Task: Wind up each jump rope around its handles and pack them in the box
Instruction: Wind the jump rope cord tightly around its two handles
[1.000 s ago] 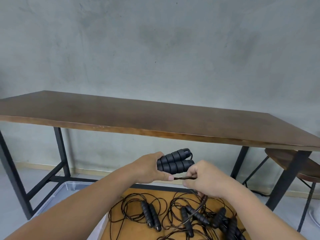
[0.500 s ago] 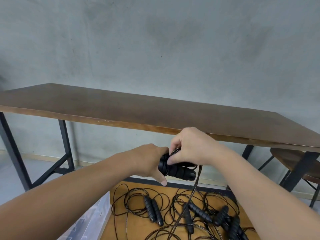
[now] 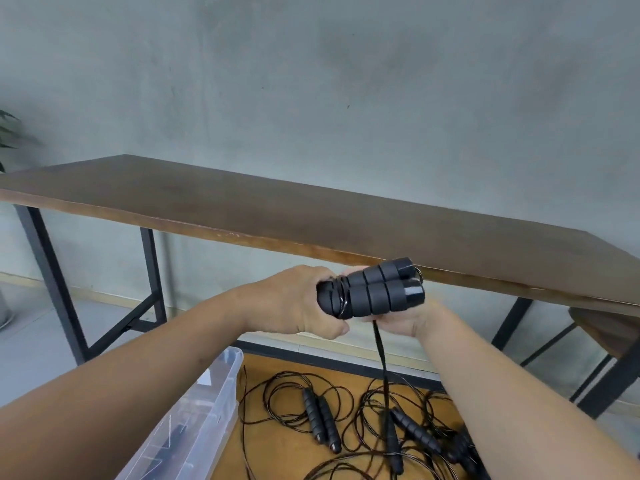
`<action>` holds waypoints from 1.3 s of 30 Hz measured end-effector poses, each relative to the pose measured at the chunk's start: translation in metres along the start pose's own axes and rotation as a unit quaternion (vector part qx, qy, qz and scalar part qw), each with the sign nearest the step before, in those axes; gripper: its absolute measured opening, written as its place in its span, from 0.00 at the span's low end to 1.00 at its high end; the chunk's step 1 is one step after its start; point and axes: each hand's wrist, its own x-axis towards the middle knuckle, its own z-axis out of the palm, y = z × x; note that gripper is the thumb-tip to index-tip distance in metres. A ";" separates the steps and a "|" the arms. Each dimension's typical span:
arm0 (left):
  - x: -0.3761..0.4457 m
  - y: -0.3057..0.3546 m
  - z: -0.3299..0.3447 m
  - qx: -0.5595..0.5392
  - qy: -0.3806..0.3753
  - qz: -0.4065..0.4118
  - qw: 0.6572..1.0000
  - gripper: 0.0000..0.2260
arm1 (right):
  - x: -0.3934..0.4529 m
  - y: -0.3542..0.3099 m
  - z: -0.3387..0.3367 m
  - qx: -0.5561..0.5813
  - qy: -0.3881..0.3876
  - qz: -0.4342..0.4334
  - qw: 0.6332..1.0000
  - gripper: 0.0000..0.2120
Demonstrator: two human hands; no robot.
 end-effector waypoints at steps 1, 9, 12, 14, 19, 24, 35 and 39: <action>0.000 -0.004 0.001 -0.018 0.015 -0.022 0.999 0.15 | 0.002 0.010 0.003 -0.013 0.026 -0.017 0.999 0.15; 0.011 -0.028 -0.001 -0.095 0.097 -0.053 0.989 0.36 | -0.004 0.052 0.046 -0.163 0.106 -0.018 0.981 0.11; 0.018 -0.035 0.002 -0.021 0.112 -0.037 0.993 0.27 | -0.012 0.052 0.055 -0.322 0.129 -0.019 0.938 0.15; 0.020 -0.040 0.003 0.041 0.121 -0.061 0.990 0.25 | -0.018 0.048 0.057 -0.412 0.122 -0.004 0.903 0.14; 0.024 -0.049 0.007 0.172 0.111 -0.099 0.974 0.24 | -0.029 0.030 0.063 -0.627 0.103 -0.025 0.772 0.15; 0.023 -0.044 0.018 0.242 0.079 -0.071 0.964 0.25 | -0.034 -0.010 0.071 -0.761 0.092 -0.066 0.639 0.12; 0.003 -0.015 0.009 0.184 -0.016 0.039 0.982 0.23 | -0.023 -0.062 0.035 -0.595 0.018 -0.042 0.802 0.08; -0.006 -0.011 0.006 0.103 -0.023 0.045 0.993 0.22 | -0.023 -0.046 0.019 -0.458 0.010 -0.033 0.888 0.06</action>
